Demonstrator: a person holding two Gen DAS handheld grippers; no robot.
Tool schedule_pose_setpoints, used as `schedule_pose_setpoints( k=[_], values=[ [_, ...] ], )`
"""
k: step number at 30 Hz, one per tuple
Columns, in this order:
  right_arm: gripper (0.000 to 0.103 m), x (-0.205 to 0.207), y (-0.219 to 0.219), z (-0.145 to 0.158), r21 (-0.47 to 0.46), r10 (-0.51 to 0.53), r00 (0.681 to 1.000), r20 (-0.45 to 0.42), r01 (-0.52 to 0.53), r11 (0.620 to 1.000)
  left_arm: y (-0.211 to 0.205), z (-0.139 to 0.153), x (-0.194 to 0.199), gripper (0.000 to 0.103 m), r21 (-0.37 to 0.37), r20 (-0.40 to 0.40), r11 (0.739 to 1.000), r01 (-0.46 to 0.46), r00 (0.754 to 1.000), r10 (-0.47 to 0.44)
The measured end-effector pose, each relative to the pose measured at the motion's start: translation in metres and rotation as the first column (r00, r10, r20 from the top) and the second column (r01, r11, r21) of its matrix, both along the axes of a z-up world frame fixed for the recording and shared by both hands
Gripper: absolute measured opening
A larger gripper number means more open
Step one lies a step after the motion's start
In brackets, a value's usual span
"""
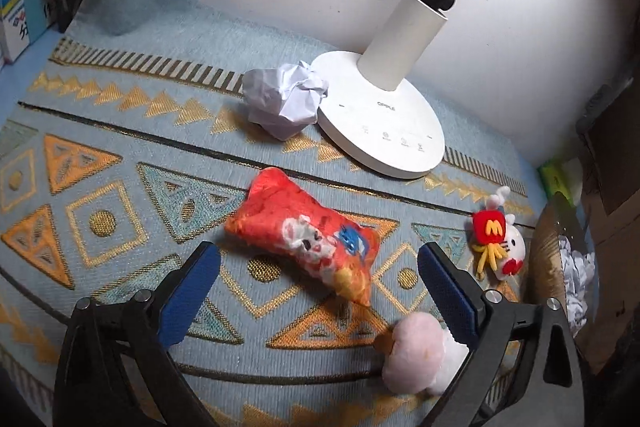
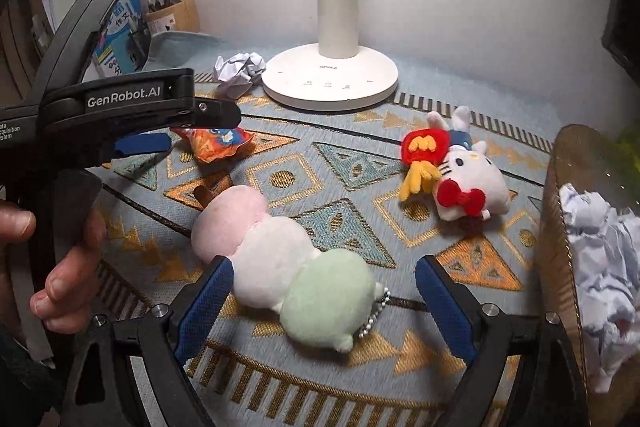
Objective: Organize objects
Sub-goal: 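Grasp the plush caterpillar with the right tool while the left tool approaches the red snack bag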
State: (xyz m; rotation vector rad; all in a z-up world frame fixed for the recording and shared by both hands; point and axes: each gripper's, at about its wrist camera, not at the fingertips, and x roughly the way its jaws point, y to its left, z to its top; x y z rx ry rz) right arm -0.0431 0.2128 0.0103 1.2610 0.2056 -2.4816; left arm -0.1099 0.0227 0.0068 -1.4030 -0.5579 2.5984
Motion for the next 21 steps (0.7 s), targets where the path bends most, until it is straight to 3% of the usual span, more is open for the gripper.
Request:
schedule_pose_setpoints(
  k=[3,5,8,12,16,18,21],
  values=[
    [0.092,-0.006,0.002,-0.003,-0.116,0.04,0.998,0.039,-0.035,0.993,0.006,-0.006,-0.006,0.099,-0.008,0.0,1.0,0.026,1.0,-0.026],
    [0.092,-0.004,-0.004,-0.007,-0.117,0.059,0.997,0.043,-0.054,0.992,0.009,-0.006,-0.005,0.098,-0.037,-0.026,0.999,0.026,0.999,-0.027],
    [0.092,0.0,-0.014,-0.011,-0.074,0.081,0.995,0.055,-0.077,0.994,0.011,-0.005,-0.007,0.081,-0.086,-0.04,0.996,0.017,0.999,-0.021],
    [0.083,0.025,-0.025,-0.004,-0.215,0.195,0.975,0.106,-0.169,0.962,-0.002,-0.002,-0.004,0.051,-0.058,-0.045,0.998,-0.001,0.999,-0.002],
    [0.083,0.066,-0.049,0.002,-0.23,0.299,0.949,0.102,-0.27,0.935,-0.019,-0.001,0.001,0.046,0.021,-0.015,0.999,0.042,0.999,-0.042],
    [0.083,0.076,-0.054,0.003,-0.176,0.258,0.962,0.085,-0.241,0.954,-0.028,0.0,0.002,0.046,0.039,-0.001,0.996,0.074,0.997,-0.074],
    [0.083,0.068,-0.046,-0.004,-0.156,0.118,0.987,0.112,-0.1,0.983,-0.039,0.002,0.004,0.049,0.038,0.016,0.997,0.07,0.997,-0.071]
  ],
)
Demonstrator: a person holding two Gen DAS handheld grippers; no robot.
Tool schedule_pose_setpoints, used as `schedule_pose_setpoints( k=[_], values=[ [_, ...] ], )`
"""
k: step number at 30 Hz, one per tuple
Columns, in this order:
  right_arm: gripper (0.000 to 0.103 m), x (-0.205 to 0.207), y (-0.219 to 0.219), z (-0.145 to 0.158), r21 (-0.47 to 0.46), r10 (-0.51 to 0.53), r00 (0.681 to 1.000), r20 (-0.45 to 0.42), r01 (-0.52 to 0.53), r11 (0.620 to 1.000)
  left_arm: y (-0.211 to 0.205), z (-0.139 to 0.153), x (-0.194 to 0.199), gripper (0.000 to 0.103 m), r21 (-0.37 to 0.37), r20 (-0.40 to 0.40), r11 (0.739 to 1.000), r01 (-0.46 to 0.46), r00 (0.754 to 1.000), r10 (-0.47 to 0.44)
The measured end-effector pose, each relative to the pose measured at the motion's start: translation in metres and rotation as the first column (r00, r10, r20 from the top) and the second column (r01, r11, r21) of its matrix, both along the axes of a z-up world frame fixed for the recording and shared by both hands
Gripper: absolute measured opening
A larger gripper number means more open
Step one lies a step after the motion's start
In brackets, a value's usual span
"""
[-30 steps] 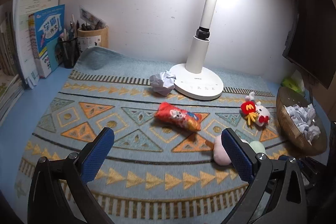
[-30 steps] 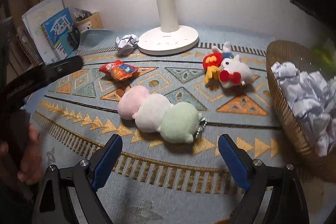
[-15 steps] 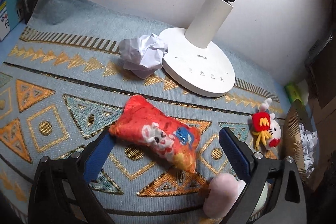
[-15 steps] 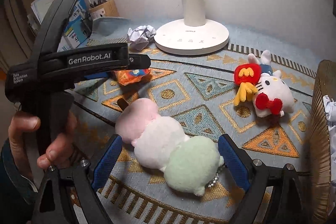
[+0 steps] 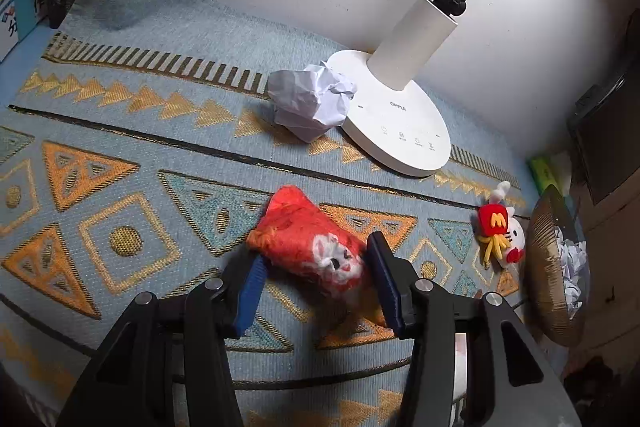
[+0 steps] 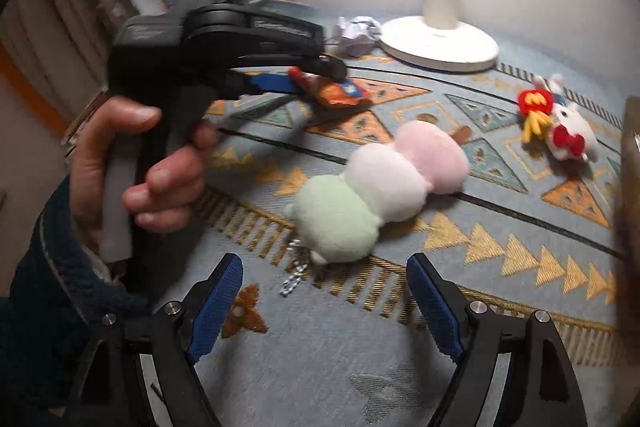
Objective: Organize objects
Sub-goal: 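Grasp the plush caterpillar with the right tool while the left tool approaches the red snack bag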
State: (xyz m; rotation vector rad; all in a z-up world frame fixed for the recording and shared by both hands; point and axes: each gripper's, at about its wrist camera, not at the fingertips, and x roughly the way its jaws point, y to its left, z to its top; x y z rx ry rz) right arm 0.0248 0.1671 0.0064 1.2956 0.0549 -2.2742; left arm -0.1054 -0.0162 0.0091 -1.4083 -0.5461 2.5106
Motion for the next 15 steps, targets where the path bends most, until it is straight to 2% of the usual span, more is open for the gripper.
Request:
schedule_pose_setpoints(
  k=[1,4,7,9,10,12,14,15],
  values=[
    [0.083,-0.005,0.003,-0.002,-0.017,-0.046,0.999,0.014,0.046,0.999,-0.002,0.0,0.002,0.054,0.008,0.002,1.0,-0.007,1.0,0.007],
    [0.083,-0.021,0.007,-0.007,-0.066,-0.169,0.983,0.068,0.174,0.983,0.003,-0.001,0.003,0.056,0.017,0.003,1.0,-0.02,1.0,0.02],
    [0.084,-0.039,0.0,-0.006,-0.084,-0.254,0.963,0.089,0.261,0.962,0.014,-0.003,-0.004,0.056,-0.042,-0.025,0.999,-0.03,0.999,0.029],
    [0.084,-0.045,-0.011,-0.005,-0.037,-0.291,0.955,0.054,0.293,0.955,0.018,-0.003,-0.006,0.055,-0.07,-0.044,0.997,-0.034,0.999,0.031],
    [0.084,-0.048,-0.017,-0.006,-0.006,-0.302,0.953,0.033,0.302,0.953,0.019,-0.003,-0.006,0.051,-0.086,-0.053,0.996,-0.034,0.998,0.03],
    [0.07,-0.05,-0.025,-0.006,0.032,-0.315,0.949,-0.013,0.315,0.949,0.019,-0.003,-0.005,0.046,-0.101,-0.069,0.995,-0.015,0.998,0.008],
    [0.05,-0.05,-0.027,-0.006,0.078,-0.307,0.95,-0.061,0.311,0.947,0.014,-0.002,-0.005,0.043,-0.079,-0.072,0.997,0.004,0.997,-0.01],
    [0.047,-0.049,-0.027,-0.006,0.105,-0.296,0.952,-0.076,0.303,0.947,0.01,-0.002,-0.003,0.042,-0.065,-0.068,0.998,0.009,0.998,-0.013]
  ],
)
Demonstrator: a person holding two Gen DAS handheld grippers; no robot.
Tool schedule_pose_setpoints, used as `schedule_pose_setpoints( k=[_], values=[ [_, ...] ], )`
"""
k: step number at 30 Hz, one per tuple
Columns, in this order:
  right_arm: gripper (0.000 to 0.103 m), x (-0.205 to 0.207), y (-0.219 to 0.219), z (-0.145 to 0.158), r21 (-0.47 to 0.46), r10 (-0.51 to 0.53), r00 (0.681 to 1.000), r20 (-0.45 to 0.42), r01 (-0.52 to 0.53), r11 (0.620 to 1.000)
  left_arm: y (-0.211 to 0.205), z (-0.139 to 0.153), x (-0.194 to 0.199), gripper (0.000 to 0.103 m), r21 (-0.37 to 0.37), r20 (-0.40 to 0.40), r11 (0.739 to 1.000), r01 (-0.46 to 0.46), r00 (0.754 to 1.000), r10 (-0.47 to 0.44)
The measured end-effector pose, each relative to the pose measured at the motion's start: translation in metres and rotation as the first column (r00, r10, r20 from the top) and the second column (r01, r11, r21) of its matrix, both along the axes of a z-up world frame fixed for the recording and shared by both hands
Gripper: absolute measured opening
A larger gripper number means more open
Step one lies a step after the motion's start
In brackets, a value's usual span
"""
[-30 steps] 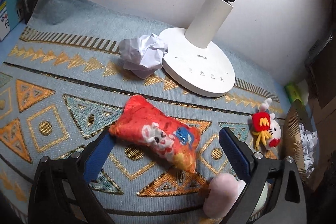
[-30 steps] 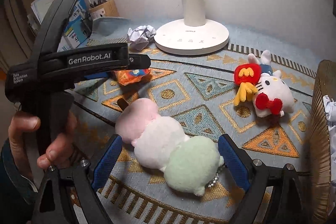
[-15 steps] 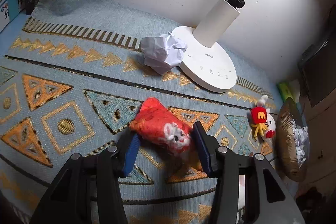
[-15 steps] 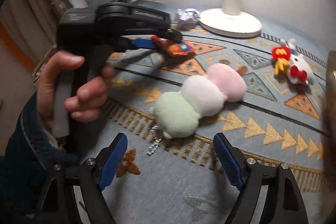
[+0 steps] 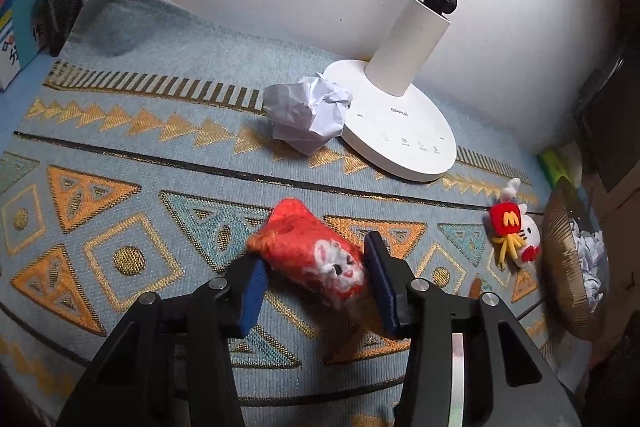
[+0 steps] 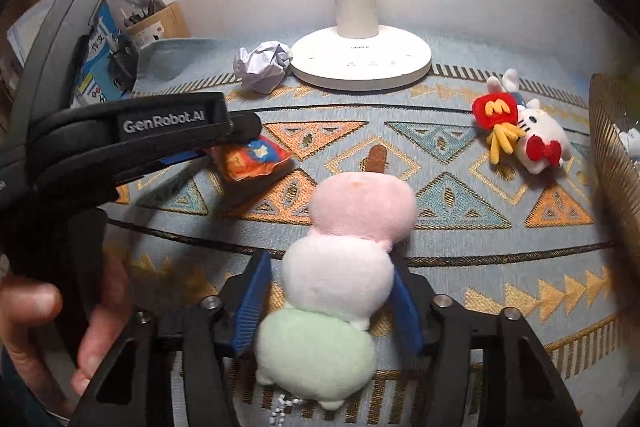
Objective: Organize objects
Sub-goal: 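Grasp the plush caterpillar with the right tool while the left tool approaches the red snack bag, then grasp the red snack bag with the left tool while the right tool holds the caterpillar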
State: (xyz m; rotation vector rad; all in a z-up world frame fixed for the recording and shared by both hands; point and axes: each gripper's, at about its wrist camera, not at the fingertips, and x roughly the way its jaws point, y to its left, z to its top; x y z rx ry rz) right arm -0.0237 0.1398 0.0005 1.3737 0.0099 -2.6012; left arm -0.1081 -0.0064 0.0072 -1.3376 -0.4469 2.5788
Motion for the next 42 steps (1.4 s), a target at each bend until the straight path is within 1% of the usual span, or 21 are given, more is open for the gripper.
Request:
schedule_pose_setpoints(
  k=[1,4,6,8,11,14,16,18,20,22,24,27,28,29,30,31,32,33,35,39,42],
  values=[
    [0.047,0.001,0.002,0.001,0.002,0.018,1.0,0.005,-0.018,1.0,-0.003,0.001,0.002,0.04,0.009,0.004,1.0,-0.002,1.0,0.002],
    [0.046,0.011,0.017,0.005,-0.093,0.072,0.997,0.03,-0.069,0.993,-0.014,0.008,0.018,0.036,0.032,-0.001,0.999,0.01,1.0,-0.01],
    [0.046,0.028,0.026,0.012,-0.074,0.074,0.997,0.008,-0.074,0.995,-0.019,0.01,0.033,0.034,0.059,0.014,0.996,0.064,0.998,-0.065],
    [0.046,0.045,0.039,0.016,-0.095,0.084,0.996,0.009,-0.083,0.992,-0.021,0.012,0.051,0.031,0.074,0.018,0.988,0.138,0.99,-0.14],
    [0.046,0.066,0.063,0.02,-0.138,0.067,0.997,0.026,-0.063,0.988,-0.021,0.016,0.077,0.031,0.029,0.025,0.977,0.211,0.977,-0.212],
    [0.046,0.081,0.079,0.017,-0.132,0.028,0.999,0.031,-0.024,0.991,-0.021,0.02,0.096,0.031,-0.007,0.011,0.969,0.248,0.969,-0.248],
    [0.046,0.083,0.083,0.012,-0.123,0.007,0.999,0.044,-0.002,0.992,-0.019,0.019,0.104,0.031,-0.028,0.029,0.964,0.264,0.964,-0.264],
    [0.046,0.085,0.084,0.007,-0.113,0.005,0.998,0.055,0.001,0.994,-0.016,0.013,0.114,0.031,-0.02,0.079,0.949,0.315,0.947,-0.312],
    [0.047,0.086,0.085,0.002,-0.128,0.01,0.998,0.064,-0.001,0.992,-0.013,0.011,0.131,0.032,0.002,0.086,0.93,0.368,0.926,-0.367],
    [0.047,0.089,0.084,0.002,-0.125,0.014,0.999,0.049,-0.007,0.992,-0.005,0.013,0.151,0.038,-0.02,0.065,0.906,0.424,0.904,-0.422],
    [0.047,0.089,0.082,0.003,-0.116,0.02,0.999,0.044,-0.015,0.993,0.003,0.02,0.164,0.041,-0.056,0.036,0.887,0.458,0.889,-0.456],
    [0.049,0.09,0.082,0.001,-0.112,0.034,0.999,0.036,-0.03,0.993,-0.003,0.031,0.166,0.048,-0.114,-0.001,0.898,0.425,0.904,-0.428],
    [0.054,0.091,0.082,0.001,-0.117,0.037,0.999,0.034,-0.033,0.993,-0.008,0.034,0.162,0.062,-0.132,-0.014,0.907,0.399,0.915,-0.404],
    [0.064,0.092,0.081,0.001,-0.122,0.043,0.998,0.034,-0.038,0.992,-0.013,0.037,0.155,0.073,-0.155,-0.028,0.918,0.366,0.927,-0.374],
    [0.067,0.092,0.08,0.001,-0.125,0.05,0.998,0.035,-0.045,0.991,-0.017,0.04,0.147,0.097,-0.18,-0.052,0.928,0.326,0.939,-0.34],
    [0.069,0.094,0.078,0.001,-0.116,0.052,0.998,0.034,-0.048,0.992,-0.021,0.043,0.139,0.102,-0.202,-0.083,0.936,0.288,0.947,-0.31],
    [0.069,0.095,0.075,0.001,-0.092,0.052,0.998,0.03,-0.049,0.995,-0.023,0.044,0.131,0.102,-0.21,-0.102,0.937,0.278,0.947,-0.304],
    [0.069,0.097,0.072,0.0,-0.064,0.053,0.998,0.028,-0.051,0.997,-0.024,0.042,0.122,0.102,-0.206,-0.095,0.931,0.302,0.941,-0.326],
    [0.07,0.099,0.069,-0.001,-0.029,0.052,0.998,0.023,-0.052,0.998,-0.017,0.035,0.105,0.102,-0.219,-0.038,0.909,0.355,0.928,-0.372],
    [0.073,0.098,0.066,-0.002,-0.013,0.053,0.998,0.029,-0.052,0.999,0.008,0.019,0.102,0.102,-0.32,0.021,0.829,0.459,0.878,-0.478],
    [0.073,0.097,0.066,-0.001,-0.006,0.049,0.998,0.032,-0.049,0.999,0.017,0.018,0.117,0.102,-0.249,0.025,0.805,0.539,0.834,-0.551]
  ],
)
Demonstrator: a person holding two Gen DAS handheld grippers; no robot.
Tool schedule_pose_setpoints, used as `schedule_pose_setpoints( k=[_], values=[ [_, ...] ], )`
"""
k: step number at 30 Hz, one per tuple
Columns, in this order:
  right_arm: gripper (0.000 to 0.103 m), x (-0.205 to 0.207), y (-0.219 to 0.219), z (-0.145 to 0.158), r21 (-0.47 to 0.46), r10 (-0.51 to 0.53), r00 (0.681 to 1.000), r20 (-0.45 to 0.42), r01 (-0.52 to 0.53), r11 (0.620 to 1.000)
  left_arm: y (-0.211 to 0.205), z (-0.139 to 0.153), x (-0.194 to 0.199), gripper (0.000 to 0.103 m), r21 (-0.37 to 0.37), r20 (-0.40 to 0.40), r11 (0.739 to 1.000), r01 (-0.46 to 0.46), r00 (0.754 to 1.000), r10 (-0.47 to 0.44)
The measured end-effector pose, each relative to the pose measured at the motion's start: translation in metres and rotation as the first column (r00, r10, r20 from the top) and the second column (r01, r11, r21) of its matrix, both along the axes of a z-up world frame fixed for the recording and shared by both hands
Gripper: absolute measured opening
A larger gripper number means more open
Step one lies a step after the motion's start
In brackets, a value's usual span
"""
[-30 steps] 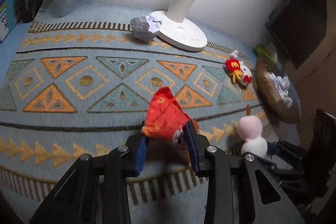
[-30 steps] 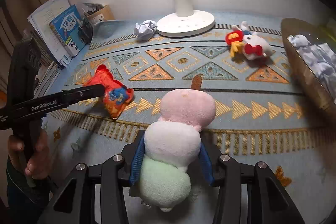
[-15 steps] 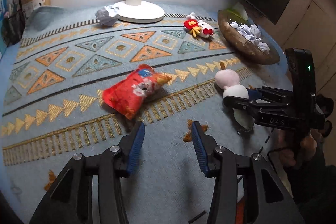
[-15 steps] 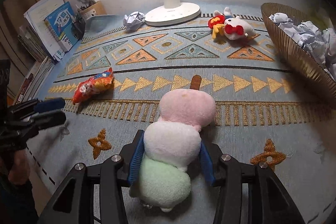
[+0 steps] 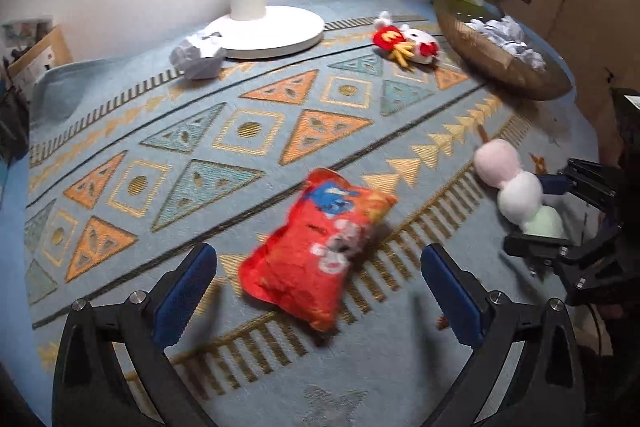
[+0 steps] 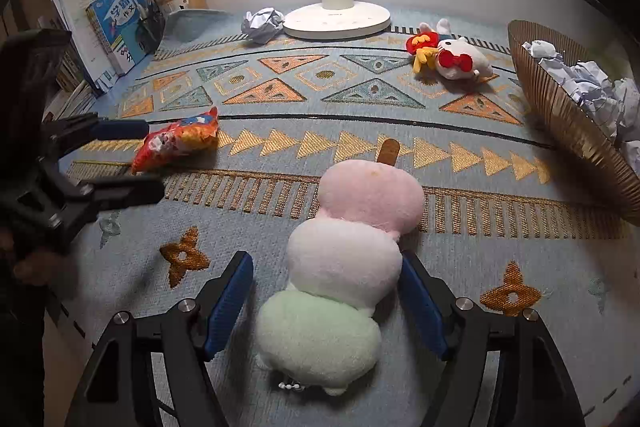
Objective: Organize objects
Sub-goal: 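Grasp the red snack bag with the left tool while the right tool holds the caterpillar, then carry the snack bag and caterpillar over the woven bowl and release both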
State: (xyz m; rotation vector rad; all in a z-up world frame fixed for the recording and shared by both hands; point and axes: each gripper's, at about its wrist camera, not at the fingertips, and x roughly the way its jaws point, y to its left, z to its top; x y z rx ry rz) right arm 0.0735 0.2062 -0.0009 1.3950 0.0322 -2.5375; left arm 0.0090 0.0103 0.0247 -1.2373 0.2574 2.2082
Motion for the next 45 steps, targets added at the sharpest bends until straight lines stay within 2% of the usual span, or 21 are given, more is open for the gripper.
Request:
schedule_pose_setpoints(
  k=[2,5,10,12,14,16,19,22,25,28,29,31,32,33,34,35,36,38,40,42,45],
  values=[
    [0.073,0.001,0.0,0.0,0.001,-0.004,1.0,-0.002,0.004,1.0,0.005,0.001,0.014,0.102,0.063,0.032,0.996,0.063,0.997,-0.066],
    [0.073,0.003,0.0,0.001,-0.001,-0.013,1.0,-0.001,0.013,1.0,0.012,0.006,0.032,0.102,0.052,-0.002,0.995,0.088,0.996,-0.088],
    [0.073,0.007,0.006,0.002,-0.025,-0.062,0.998,0.005,0.062,0.998,0.002,0.004,0.027,0.102,0.056,-0.035,0.998,-0.003,0.999,0.004],
    [0.074,0.009,0.009,0.003,-0.059,-0.106,0.994,0.005,0.107,0.993,-0.002,-0.002,0.023,0.102,0.076,-0.016,0.997,-0.013,1.0,0.014],
    [0.086,0.013,0.009,0.002,-0.105,-0.163,0.987,0.001,0.162,0.981,-0.003,-0.006,0.021,0.102,0.096,-0.01,0.995,-0.024,1.0,0.025],
    [0.087,0.015,-0.001,0.001,-0.074,-0.21,0.978,-0.009,0.208,0.975,-0.002,-0.009,0.021,0.102,0.104,-0.011,0.994,-0.034,0.999,0.036],
    [0.089,0.013,-0.011,-0.001,-0.009,-0.245,0.969,-0.02,0.245,0.969,0.001,-0.008,0.02,0.101,0.08,-0.036,0.995,-0.054,0.998,0.057],
    [0.092,0.012,-0.009,-0.001,-0.019,-0.251,0.968,-0.024,0.251,0.968,-0.008,0.004,0.021,0.101,0.077,-0.087,0.995,-0.058,0.994,0.064],
    [0.093,0.011,-0.011,-0.002,-0.005,-0.251,0.968,-0.031,0.251,0.968,-0.015,0.01,0.011,0.101,0.026,-0.136,0.997,-0.077,0.987,0.08],
    [0.094,0.011,-0.014,-0.003,0.015,-0.243,0.97,-0.031,0.243,0.97,-0.007,-0.006,-0.01,0.101,-0.035,-0.083,0.998,-0.044,0.996,0.041],
    [0.093,0.011,-0.013,-0.002,0.005,-0.244,0.969,-0.03,0.244,0.97,-0.003,-0.013,-0.012,0.098,-0.053,-0.063,0.998,-0.028,0.998,0.025],
    [0.091,0.011,-0.008,-0.001,-0.025,-0.255,0.967,-0.03,0.254,0.967,0.008,-0.024,-0.011,0.078,-0.079,-0.038,0.997,0.019,0.999,-0.022],
    [0.086,0.011,-0.007,0.0,-0.027,-0.264,0.964,-0.032,0.263,0.964,0.011,-0.023,-0.007,0.077,-0.095,-0.076,0.995,0.01,0.997,-0.017],
    [0.08,0.01,-0.008,0.0,-0.009,-0.27,0.962,-0.04,0.269,0.963,0.013,-0.022,-0.005,0.076,-0.089,-0.084,0.996,0.009,0.996,-0.016],
    [0.062,0.008,-0.012,0.0,0.037,-0.272,0.961,-0.053,0.274,0.961,0.014,-0.021,-0.004,0.07,-0.076,-0.085,0.997,-0.002,0.996,-0.004],
    [0.049,0.006,-0.018,0.001,0.102,-0.267,0.961,-0.076,0.274,0.956,0.014,-0.02,-0.003,0.064,-0.075,-0.091,0.997,-0.025,0.996,0.018],
    [0.049,0.004,-0.022,0.002,0.113,-0.243,0.966,-0.087,0.252,0.961,0.015,-0.02,-0.001,0.054,-0.084,-0.101,0.995,-0.054,0.994,0.045],
    [0.048,0.005,-0.024,0.003,0.11,-0.217,0.972,-0.088,0.226,0.968,0.015,-0.018,0.002,0.049,-0.073,-0.112,0.992,-0.107,0.989,0.098],
    [0.047,0.01,-0.019,0.006,0.055,-0.183,0.979,-0.09,0.188,0.981,0.013,-0.017,0.007,0.041,-0.046,-0.109,0.989,-0.138,0.985,0.133],
    [0.047,0.019,-0.014,0.016,0.036,-0.168,0.975,-0.144,0.175,0.984,0.009,-0.013,0.009,0.037,-0.007,-0.09,0.985,-0.171,0.981,0.17],
    [0.047,0.03,-0.006,0.035,0.073,-0.171,0.957,-0.234,0.193,0.978,0.008,-0.005,0.013,0.037,0.075,-0.055,0.978,-0.193,0.979,0.197]
  ],
)
